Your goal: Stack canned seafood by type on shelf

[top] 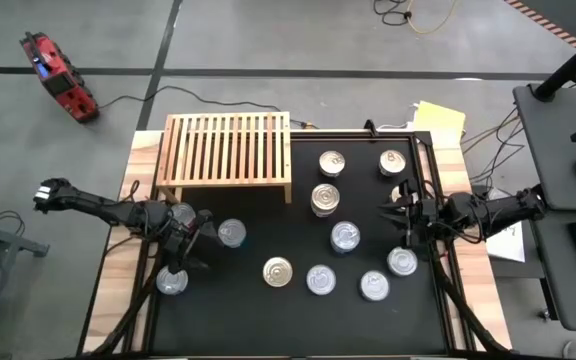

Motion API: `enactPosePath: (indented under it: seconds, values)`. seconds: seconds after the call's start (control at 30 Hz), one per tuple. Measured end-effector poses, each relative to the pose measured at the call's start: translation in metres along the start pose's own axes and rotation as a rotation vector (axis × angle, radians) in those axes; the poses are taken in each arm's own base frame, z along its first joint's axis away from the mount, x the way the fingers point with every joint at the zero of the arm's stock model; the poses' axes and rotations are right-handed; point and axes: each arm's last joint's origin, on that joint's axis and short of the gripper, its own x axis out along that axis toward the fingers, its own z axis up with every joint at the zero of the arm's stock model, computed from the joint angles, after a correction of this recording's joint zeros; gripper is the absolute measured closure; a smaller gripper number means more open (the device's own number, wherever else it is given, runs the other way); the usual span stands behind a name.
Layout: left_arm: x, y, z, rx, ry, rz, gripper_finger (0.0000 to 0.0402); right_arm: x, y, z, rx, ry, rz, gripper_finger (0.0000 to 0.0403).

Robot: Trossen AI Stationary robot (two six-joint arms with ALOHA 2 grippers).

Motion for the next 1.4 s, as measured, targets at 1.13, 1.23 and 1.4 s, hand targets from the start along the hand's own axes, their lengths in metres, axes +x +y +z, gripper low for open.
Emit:
enactPosePath:
  seconds: [1.13, 1.23, 1.4]
  values:
    - [0.0000, 0.0000, 0.0000, 0.000, 0.000, 0.000, 0.0055, 0.0000, 0.0000, 0.0000, 0.000, 0.000, 0.000, 0.0301]
    - [0.0000, 0.0000, 0.0000, 0.000, 0.000, 0.000, 0.0055, 0.0000, 0.0000, 0.0000, 0.000, 0.000, 0.000, 0.0307]
    - [0.0000, 0.0000, 0.0000, 0.000, 0.000, 0.000, 0.0055, 0.0000, 0.0000, 0.0000, 0.000, 0.000, 0.000, 0.0322]
